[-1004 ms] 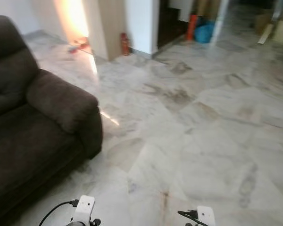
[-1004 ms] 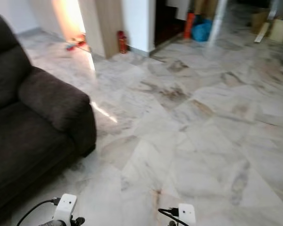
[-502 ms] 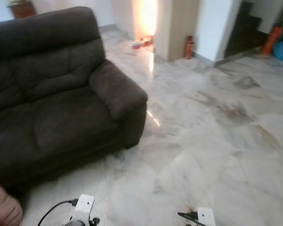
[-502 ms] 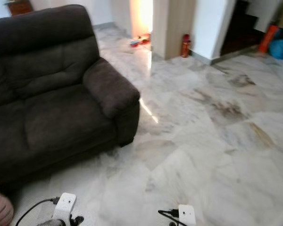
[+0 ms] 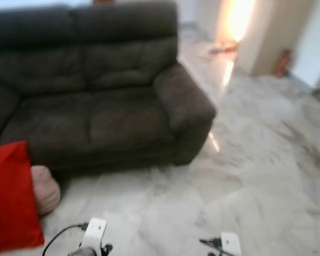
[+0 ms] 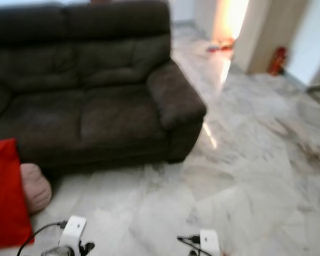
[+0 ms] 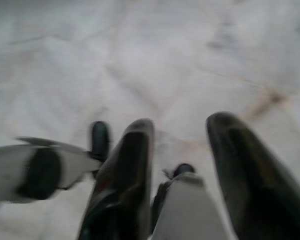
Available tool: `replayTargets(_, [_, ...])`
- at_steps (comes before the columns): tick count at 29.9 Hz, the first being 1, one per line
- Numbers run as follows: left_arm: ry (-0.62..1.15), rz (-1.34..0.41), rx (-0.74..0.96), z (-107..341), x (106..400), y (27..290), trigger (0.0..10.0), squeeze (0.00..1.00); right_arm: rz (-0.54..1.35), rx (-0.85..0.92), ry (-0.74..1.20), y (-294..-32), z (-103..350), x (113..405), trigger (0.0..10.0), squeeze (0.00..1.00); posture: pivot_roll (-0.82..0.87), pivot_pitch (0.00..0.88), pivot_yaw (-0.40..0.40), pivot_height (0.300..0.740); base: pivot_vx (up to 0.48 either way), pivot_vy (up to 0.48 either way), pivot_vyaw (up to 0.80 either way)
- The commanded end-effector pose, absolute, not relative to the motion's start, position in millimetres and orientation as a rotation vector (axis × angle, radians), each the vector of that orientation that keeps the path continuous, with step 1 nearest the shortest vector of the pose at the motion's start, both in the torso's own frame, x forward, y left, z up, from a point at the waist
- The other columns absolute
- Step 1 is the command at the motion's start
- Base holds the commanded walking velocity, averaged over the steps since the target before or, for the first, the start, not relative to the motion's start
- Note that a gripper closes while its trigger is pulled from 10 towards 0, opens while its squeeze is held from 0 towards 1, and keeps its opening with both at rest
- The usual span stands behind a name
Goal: Move the pillow to the sofa from floor
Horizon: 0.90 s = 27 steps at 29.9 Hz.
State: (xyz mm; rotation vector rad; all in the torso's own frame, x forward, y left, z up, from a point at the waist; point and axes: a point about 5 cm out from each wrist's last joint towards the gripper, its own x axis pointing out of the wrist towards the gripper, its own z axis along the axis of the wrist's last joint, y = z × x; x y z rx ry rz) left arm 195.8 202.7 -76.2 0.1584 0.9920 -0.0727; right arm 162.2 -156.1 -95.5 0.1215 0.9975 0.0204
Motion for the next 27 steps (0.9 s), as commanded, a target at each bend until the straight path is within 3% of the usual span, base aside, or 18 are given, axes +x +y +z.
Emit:
replayTargets(1, [0.997, -0.084, 0.170, -77.0, 194.8, 201.0, 10.0, 0.00, 0.004, 0.111, 1.009, -163.1, -96.8, 158.3, 10.0, 0.00, 0.04, 0.000, -0.011, 0.740, 0.000, 0.000, 0.80])
replayTargets(27, [0.995, -0.078, 0.179, -77.1, 194.0, 203.1, 10.0, 0.00, 0.025, 0.106, 1.011, -160.7, -97.1, 157.7, 10.0, 0.00, 0.05, 0.000, -0.007, 0.740, 0.000, 0.000, 0.80])
